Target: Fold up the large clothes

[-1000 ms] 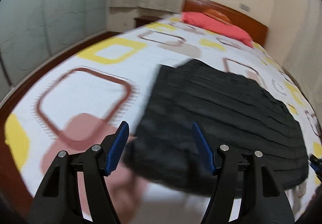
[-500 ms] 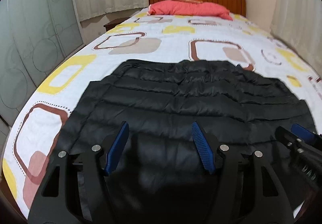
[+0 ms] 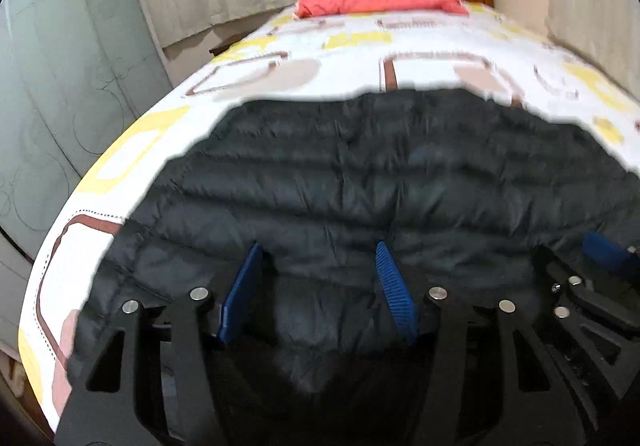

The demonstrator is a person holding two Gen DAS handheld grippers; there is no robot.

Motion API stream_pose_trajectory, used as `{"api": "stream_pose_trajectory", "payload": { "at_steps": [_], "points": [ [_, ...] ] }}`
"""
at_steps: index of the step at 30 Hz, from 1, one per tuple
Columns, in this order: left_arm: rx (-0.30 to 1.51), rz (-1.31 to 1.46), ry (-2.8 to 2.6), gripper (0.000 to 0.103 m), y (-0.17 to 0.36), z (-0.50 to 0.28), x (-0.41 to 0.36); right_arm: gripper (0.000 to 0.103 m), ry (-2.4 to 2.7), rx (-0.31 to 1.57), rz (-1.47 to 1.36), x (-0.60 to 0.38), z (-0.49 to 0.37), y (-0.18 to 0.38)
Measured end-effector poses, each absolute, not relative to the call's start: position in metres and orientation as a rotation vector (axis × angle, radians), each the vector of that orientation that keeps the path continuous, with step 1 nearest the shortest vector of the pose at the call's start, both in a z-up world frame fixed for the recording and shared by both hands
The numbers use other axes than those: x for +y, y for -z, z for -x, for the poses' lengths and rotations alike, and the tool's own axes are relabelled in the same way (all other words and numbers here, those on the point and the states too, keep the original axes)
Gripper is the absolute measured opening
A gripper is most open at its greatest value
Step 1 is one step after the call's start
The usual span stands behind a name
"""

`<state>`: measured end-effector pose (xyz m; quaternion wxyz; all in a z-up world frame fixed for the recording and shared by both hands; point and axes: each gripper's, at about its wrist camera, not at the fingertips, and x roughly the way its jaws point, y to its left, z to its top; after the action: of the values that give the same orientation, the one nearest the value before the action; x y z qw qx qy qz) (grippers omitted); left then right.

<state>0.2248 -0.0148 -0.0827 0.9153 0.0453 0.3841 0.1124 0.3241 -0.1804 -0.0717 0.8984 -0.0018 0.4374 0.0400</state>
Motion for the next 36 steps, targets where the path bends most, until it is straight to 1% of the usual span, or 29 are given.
{"api": "stream_pose_trajectory", "payload": {
  "at_steps": [3, 6, 7, 10, 12, 18, 25, 36],
  "points": [
    [0.753, -0.145, -0.268, 0.059, 0.077, -0.235, -0.017, 0.052, -0.055, 0.887, 0.040, -0.174, -0.335, 0.066],
    [0.826, -0.195, -0.281, 0.061, 0.107, -0.254, -0.016, 0.052, -0.042, 0.933, 0.062, -0.170, -0.349, 0.090],
    [0.821, -0.194, -0.286, 0.061, 0.110, -0.255, -0.016, 0.052, -0.040, 0.925, 0.060, -0.169, -0.350, 0.095],
    [0.818, -0.201, -0.288, 0.057, 0.101, -0.249, -0.019, 0.052, -0.029, 0.921, 0.082, -0.166, -0.348, 0.089],
    [0.800, -0.175, -0.282, 0.057, 0.093, -0.241, -0.017, 0.052, -0.037, 0.917, 0.031, -0.173, -0.342, 0.079],
    [0.766, -0.231, -0.309, 0.058, 0.109, -0.239, -0.024, 0.053, -0.017, 0.896, 0.052, -0.170, -0.340, 0.094],
    [0.758, -0.232, -0.315, 0.059, 0.121, -0.244, -0.026, 0.053, 0.019, 0.855, 0.094, -0.161, -0.341, 0.107],
    [0.757, -0.223, -0.310, 0.059, 0.121, -0.239, -0.023, 0.053, 0.012, 0.850, 0.078, -0.165, -0.341, 0.106]
  ]
}}
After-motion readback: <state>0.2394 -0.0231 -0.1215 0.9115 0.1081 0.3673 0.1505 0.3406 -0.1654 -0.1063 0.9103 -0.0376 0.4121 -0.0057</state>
